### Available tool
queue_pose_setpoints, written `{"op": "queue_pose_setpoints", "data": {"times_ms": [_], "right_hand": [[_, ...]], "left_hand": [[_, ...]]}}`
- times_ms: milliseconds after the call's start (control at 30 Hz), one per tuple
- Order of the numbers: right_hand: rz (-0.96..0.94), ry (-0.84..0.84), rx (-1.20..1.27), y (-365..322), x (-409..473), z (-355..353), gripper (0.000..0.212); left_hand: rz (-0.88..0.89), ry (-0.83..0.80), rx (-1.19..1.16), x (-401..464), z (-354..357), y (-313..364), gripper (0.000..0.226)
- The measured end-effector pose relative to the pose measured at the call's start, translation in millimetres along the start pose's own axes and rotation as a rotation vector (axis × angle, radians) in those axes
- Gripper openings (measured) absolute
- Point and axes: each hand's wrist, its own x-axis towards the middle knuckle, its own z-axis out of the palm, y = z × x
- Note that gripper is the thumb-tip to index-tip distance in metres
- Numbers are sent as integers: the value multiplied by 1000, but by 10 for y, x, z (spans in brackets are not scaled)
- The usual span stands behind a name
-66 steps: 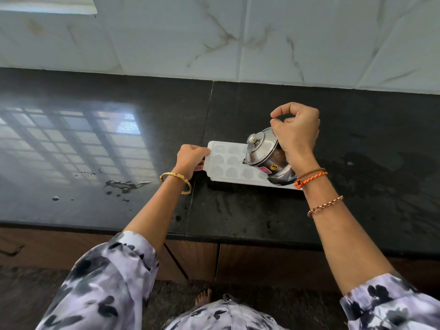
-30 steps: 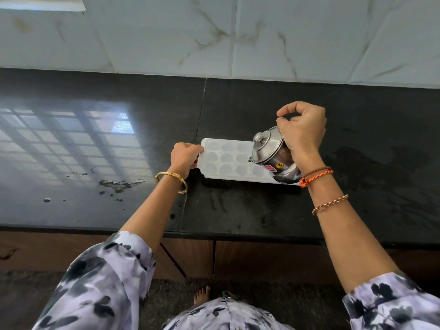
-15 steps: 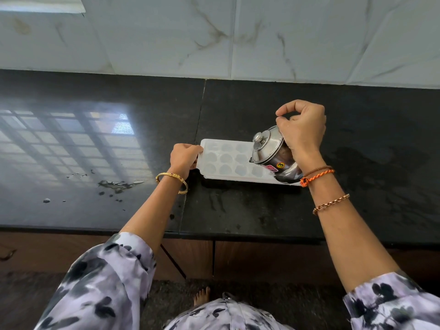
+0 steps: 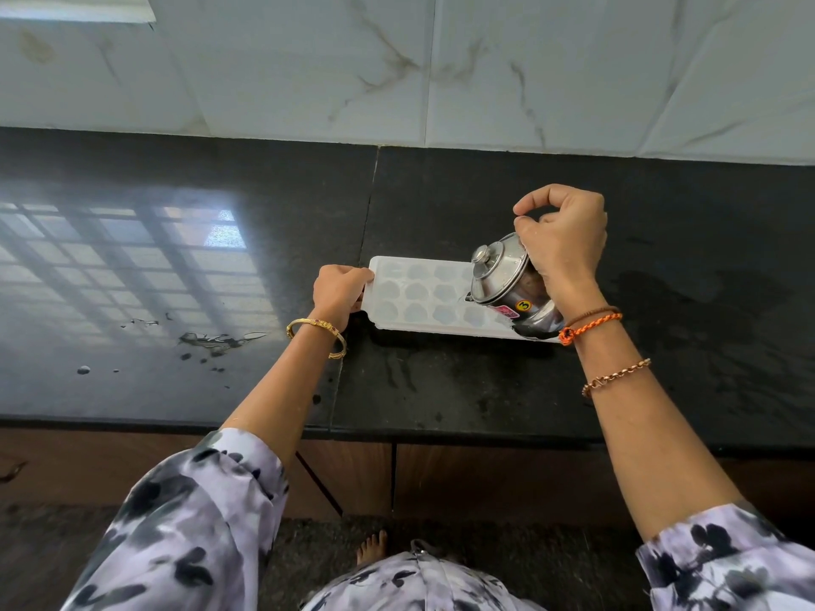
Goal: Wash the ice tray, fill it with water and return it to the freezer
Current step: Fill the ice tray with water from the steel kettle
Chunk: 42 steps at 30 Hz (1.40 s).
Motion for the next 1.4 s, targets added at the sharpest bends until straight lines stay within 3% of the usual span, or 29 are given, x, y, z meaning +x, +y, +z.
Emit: {"op": "queue_pose_setpoints", "data": {"times_ms": [800, 1400], "right_hand": [[71, 75, 1, 172, 41, -177, 15], [41, 33, -1, 181, 15, -213, 16]], "left_hand": [[-9, 68, 62, 26, 50, 0, 26], [5, 66, 54, 46, 57, -37, 25]]}}
